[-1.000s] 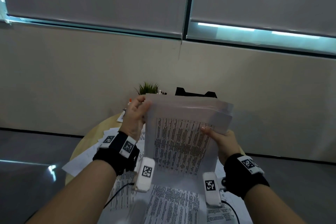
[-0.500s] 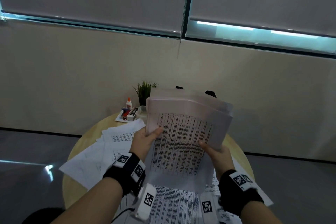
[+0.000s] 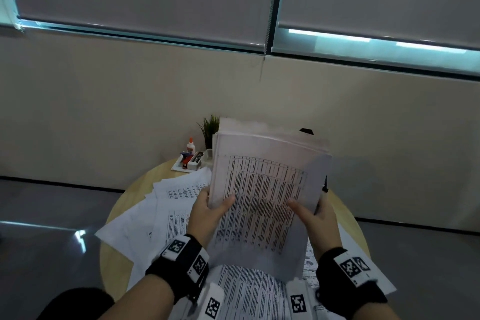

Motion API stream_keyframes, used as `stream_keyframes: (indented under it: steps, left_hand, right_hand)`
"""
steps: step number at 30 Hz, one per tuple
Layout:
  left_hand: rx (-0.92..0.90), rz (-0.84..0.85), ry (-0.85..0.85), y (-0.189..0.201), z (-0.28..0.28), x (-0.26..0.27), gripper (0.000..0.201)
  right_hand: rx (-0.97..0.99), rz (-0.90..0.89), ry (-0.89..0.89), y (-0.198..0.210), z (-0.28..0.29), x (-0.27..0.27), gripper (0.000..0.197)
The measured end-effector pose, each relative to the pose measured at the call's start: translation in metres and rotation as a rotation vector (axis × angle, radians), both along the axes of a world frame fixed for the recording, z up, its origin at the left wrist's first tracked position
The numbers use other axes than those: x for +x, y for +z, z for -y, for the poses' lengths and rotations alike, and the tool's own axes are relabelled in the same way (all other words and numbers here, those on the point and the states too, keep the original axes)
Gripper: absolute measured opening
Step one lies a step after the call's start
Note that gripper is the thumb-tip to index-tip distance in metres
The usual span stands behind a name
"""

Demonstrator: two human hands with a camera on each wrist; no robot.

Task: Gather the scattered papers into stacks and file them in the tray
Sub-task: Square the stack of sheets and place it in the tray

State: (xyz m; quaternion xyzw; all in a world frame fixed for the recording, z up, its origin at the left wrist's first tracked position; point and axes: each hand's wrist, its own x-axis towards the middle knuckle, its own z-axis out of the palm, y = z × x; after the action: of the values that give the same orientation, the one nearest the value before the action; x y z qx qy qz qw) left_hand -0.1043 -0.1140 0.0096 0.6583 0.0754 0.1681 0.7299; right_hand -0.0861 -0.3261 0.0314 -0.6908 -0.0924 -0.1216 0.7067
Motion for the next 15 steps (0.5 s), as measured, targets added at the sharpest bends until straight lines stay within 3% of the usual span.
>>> stream_keyframes:
  steps: [4,6,11,15]
  left_hand:
    - [0.028,0.022,-0.011,-0.001,-0.002,0.000,0.036]
    - [0.028,0.042,-0.011,0.000,-0.003,-0.002,0.028]
    - [-0.004,0.048,-0.031,-0.004,-0.009,-0.002,0.018]
    - [-0.020,0.062,-0.048,-0.004,-0.013,0.001,0.027]
  right_hand:
    - [-0.066,0.221,-0.133,0.027,0.007,0.005,0.079]
    - [-0.174,0.354,-0.154,0.046,0.010,0.010,0.086]
    - [-0.658,0.585,-0.161,0.078,0.014,0.015,0.068]
    - [-0.730,0.614,-0.153,0.081,0.015,0.018,0.046]
